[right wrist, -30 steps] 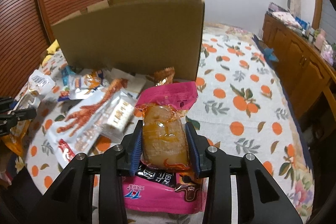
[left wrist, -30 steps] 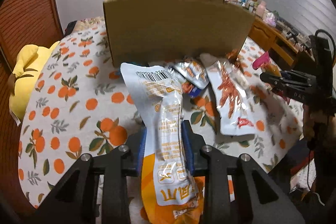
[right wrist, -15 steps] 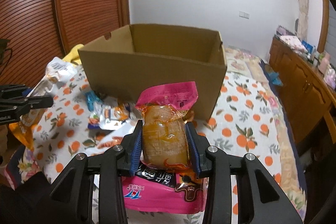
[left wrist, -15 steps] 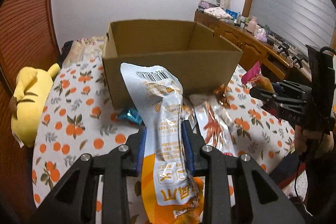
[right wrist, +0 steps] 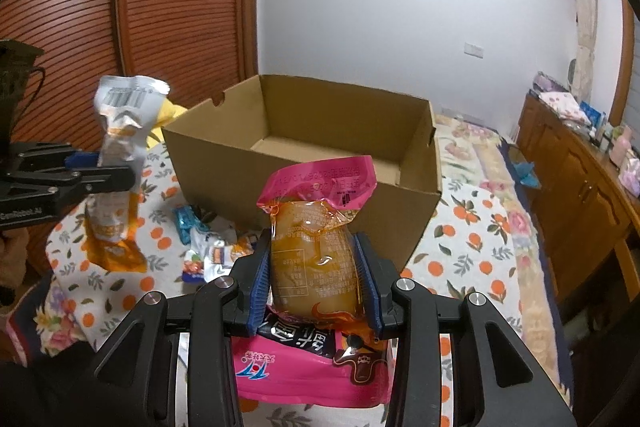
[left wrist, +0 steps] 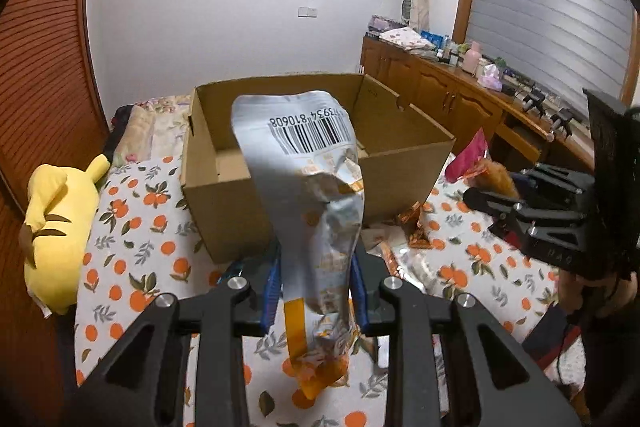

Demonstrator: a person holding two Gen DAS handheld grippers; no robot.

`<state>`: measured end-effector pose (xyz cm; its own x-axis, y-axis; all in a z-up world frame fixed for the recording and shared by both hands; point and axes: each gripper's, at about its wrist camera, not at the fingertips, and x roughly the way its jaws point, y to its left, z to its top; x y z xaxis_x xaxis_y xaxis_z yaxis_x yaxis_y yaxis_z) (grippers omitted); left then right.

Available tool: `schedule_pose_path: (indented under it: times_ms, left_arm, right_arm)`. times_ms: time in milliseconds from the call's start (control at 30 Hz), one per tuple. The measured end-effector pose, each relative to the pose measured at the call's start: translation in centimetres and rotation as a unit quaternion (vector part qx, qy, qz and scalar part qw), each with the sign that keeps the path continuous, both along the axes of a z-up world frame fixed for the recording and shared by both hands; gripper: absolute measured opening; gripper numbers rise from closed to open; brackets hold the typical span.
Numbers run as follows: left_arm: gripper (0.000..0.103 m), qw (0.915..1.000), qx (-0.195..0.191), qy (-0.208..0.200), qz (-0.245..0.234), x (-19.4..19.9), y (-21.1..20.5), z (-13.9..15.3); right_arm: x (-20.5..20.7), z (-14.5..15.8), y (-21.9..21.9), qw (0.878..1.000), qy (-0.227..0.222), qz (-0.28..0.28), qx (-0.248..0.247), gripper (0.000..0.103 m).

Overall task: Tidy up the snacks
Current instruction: 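Carry pink bread in right tool while left tool carries bag over box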

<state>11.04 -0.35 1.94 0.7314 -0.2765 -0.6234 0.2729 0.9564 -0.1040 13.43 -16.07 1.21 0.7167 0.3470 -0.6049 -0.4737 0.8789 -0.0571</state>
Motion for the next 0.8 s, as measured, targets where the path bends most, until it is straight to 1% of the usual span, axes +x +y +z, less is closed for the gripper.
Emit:
schedule_pose_path:
  times_ms: [367,500,800]
  left_arm:
    - [0.026,0.9991,0.004,-0.042,0.005,2.8,0.1,4.2]
    - [0.027,0.9986,0.012,-0.051,0.007,4.5,0.3,5.2]
    - [0.027,0.9979,0.007,-0.064,0.010,8.7,1.3,7.8]
  right_arm:
    - [1.9,2.3,0.7,1.000,-0.024,0.000,-0.002,0.039]
    - [3.1,2.9,0.9,1.000,-0.029,0.001,-0.002,0.039]
    - [6.9,5.0,1.7,0.999,-0.040,0.004,0.010,0.039]
